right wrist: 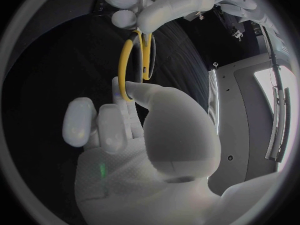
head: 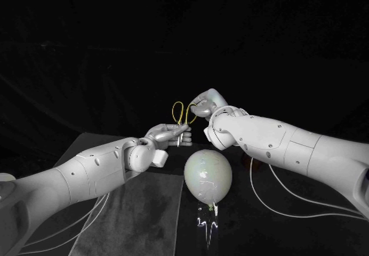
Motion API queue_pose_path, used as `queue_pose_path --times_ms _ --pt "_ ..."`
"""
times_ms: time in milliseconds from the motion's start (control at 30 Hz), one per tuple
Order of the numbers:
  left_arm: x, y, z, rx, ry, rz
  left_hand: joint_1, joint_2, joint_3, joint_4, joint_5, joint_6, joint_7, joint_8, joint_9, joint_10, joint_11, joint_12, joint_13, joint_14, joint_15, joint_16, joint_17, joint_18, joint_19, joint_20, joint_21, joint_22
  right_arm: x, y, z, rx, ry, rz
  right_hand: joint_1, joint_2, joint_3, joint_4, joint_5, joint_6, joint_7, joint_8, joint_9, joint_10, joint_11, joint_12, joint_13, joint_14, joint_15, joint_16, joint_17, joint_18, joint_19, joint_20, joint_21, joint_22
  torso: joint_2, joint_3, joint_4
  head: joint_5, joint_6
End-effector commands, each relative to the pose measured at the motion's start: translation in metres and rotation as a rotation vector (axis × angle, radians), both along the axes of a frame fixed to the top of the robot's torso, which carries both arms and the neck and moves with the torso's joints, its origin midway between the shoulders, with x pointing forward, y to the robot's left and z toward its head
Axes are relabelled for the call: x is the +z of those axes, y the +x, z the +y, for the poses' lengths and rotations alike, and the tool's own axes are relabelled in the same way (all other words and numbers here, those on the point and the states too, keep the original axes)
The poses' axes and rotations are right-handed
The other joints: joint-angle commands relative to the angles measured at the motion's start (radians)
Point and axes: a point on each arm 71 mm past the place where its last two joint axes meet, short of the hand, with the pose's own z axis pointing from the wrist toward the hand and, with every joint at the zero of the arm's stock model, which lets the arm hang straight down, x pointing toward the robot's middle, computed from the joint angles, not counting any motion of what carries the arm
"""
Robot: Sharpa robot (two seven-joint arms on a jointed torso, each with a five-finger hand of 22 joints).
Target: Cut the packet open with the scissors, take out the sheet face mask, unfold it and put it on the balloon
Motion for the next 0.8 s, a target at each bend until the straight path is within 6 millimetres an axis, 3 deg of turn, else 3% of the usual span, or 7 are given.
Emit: queue_pose_path --times_ms 33,300,367,433,500,567,800 --pt "-0.0001 -0.0006 -0.0007 -0.018 -0.014 0.014 -0.011 0.000 0.002 0.007 0.002 -0.011 0.001 -0.006 -0.001 -0.001 0.003 -0.005 0.000 0.003 0.004 0.004 0.002 0.012 0.009 -0.001 -0.005 -0.002 0.0031 0.0005 -0.0026 -0.012 0.002 -0.023 -0.001 0.011 0.004 -0.004 0.005 -0.004 0.000 0.007 0.001 0.025 -0.019 0.005 0.001 0.010 -0.005 0.005 0.001 0.014 -0.005 0.001 0.000 0.002 0.001 0.0001 -0.0002 0.001 0.001" --pt "-0.0002 -0.0004 -0.0003 -0.013 -0.023 0.019 -0.031 0.003 0.002 0.008 0.002 -0.018 0.005 -0.014 -0.004 -0.008 0.008 -0.006 -0.001 0.000 0.006 0.006 0.007 0.012 0.011 0.000 -0.008 -0.006 0.0028 0.0004 -0.0032 -0.010 0.002 -0.020 -0.001 0.011 0.004 -0.004 0.005 -0.004 0.000 0.007 0.001 0.025 -0.019 0.005 0.001 0.010 -0.005 0.005 0.001 0.014 -0.005 0.001 0.000 0.002 0.002 0.0003 -0.0006 0.001 0.001" --pt "-0.0002 -0.0003 -0.0001 -0.011 -0.026 0.021 -0.053 -0.006 -0.010 0.010 0.001 -0.025 0.010 -0.020 -0.006 -0.010 0.011 -0.006 -0.001 -0.001 0.008 0.007 0.009 0.012 0.012 0.001 -0.010 -0.007 0.0027 0.0004 -0.0035 -0.009 0.002 -0.019 -0.001 0.011 0.004 -0.004 0.005 -0.004 0.000 0.007 0.001 0.025 -0.019 0.005 0.001 0.010 -0.005 0.005 0.001 0.014 -0.005 0.001 0.000 0.002 0.002 0.0002 -0.0009 0.001 0.001" --pt "-0.0001 -0.0001 0.0001 -0.007 -0.030 0.022 -0.105 -0.029 -0.040 0.010 0.001 -0.042 0.014 -0.035 -0.012 -0.012 0.014 -0.004 0.000 -0.002 0.010 0.009 0.013 0.012 0.013 0.002 -0.015 -0.011 0.0027 0.0003 -0.0036 -0.008 0.002 -0.018 -0.002 0.011 0.005 -0.005 0.007 -0.005 0.000 0.007 0.002 0.025 -0.019 0.005 0.002 0.010 -0.006 0.005 0.001 0.014 -0.005 0.001 0.000 0.002 0.002 0.0003 -0.0010 0.001 0.001" --pt "0.0000 0.0000 0.0004 -0.003 -0.033 0.021 -0.113 -0.031 -0.044 0.009 0.002 -0.044 0.013 -0.038 -0.013 -0.012 0.014 -0.004 0.001 -0.002 0.009 0.010 0.015 0.012 0.014 0.002 -0.016 -0.013 0.0026 0.0002 -0.0036 -0.008 0.002 -0.018 -0.002 0.011 0.005 -0.005 0.007 -0.005 0.000 0.007 0.002 0.025 -0.019 0.005 0.002 0.010 -0.006 0.005 0.001 0.014 -0.005 0.001 0.000 0.002 0.002 0.0004 -0.0008 0.001 0.001" --pt "0.0002 0.0002 0.0006 0.001 -0.040 0.022 -0.131 -0.048 -0.060 0.009 0.001 -0.056 0.014 -0.047 -0.017 -0.020 0.016 -0.007 0.000 -0.004 0.011 0.011 0.017 0.012 0.014 0.003 -0.019 -0.015 0.0025 0.0001 -0.0036 -0.007 0.002 -0.017 -0.002 0.011 0.005 -0.005 0.007 -0.005 0.000 0.007 0.002 0.025 -0.019 0.005 0.002 0.010 -0.006 0.005 0.001 0.014 -0.005 0.001 0.000 0.002 0.002 0.0006 -0.0007 0.001 0.001" --pt "0.0008 0.0003 0.0001 0.004 -0.055 0.021 -0.140 -0.056 -0.075 0.007 0.002 -0.067 0.014 -0.059 -0.021 -0.051 0.020 -0.009 -0.002 -0.015 0.015 0.009 0.023 0.012 0.013 0.006 -0.028 -0.022 0.0025 0.0003 -0.0042 -0.010 0.001 -0.017 -0.002 0.011 0.005 -0.005 0.007 -0.005 0.000 0.007 0.002 0.025 -0.019 0.005 0.002 0.010 -0.006 0.005 0.001 0.014 -0.005 0.001 0.000 0.002 0.003 0.0005 -0.0007 0.000 0.001"
